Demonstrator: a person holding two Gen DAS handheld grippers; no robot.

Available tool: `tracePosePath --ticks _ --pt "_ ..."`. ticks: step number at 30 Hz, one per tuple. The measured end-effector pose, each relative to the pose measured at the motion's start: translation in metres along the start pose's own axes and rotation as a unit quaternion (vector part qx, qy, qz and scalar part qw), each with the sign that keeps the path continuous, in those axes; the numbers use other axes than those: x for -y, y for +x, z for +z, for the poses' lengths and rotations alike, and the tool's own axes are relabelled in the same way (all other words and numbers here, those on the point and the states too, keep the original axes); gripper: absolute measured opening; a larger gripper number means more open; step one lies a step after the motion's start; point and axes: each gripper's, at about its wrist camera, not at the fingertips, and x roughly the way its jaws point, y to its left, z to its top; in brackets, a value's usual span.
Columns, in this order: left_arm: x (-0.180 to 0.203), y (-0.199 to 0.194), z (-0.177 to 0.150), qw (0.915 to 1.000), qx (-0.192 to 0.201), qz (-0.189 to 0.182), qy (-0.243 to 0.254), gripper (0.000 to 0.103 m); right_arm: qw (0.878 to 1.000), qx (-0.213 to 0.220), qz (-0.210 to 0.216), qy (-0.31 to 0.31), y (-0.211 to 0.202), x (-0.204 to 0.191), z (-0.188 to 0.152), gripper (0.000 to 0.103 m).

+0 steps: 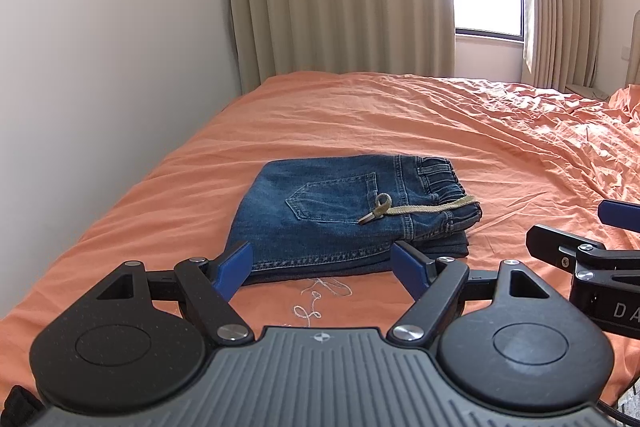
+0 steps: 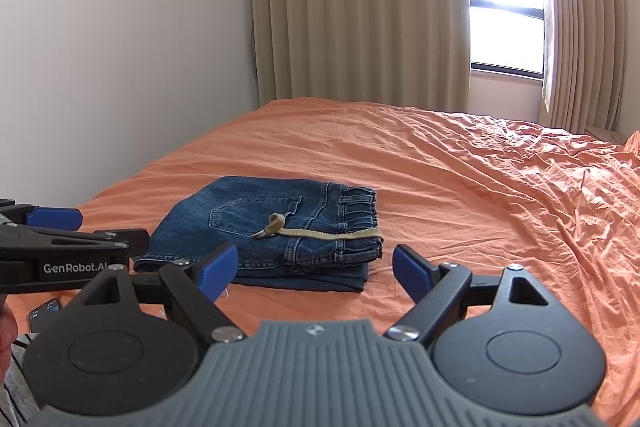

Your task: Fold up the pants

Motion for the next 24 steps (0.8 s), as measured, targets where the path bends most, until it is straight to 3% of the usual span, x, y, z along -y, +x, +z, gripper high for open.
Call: tracePosePath --ticks 24 --pt "-0.0017 -0.0021 0.0021 1.0000 0.003 0.001 0.001 0.092 1.000 0.001 0.001 -0.005 -0.0020 0.0023 0.0016 0.081"
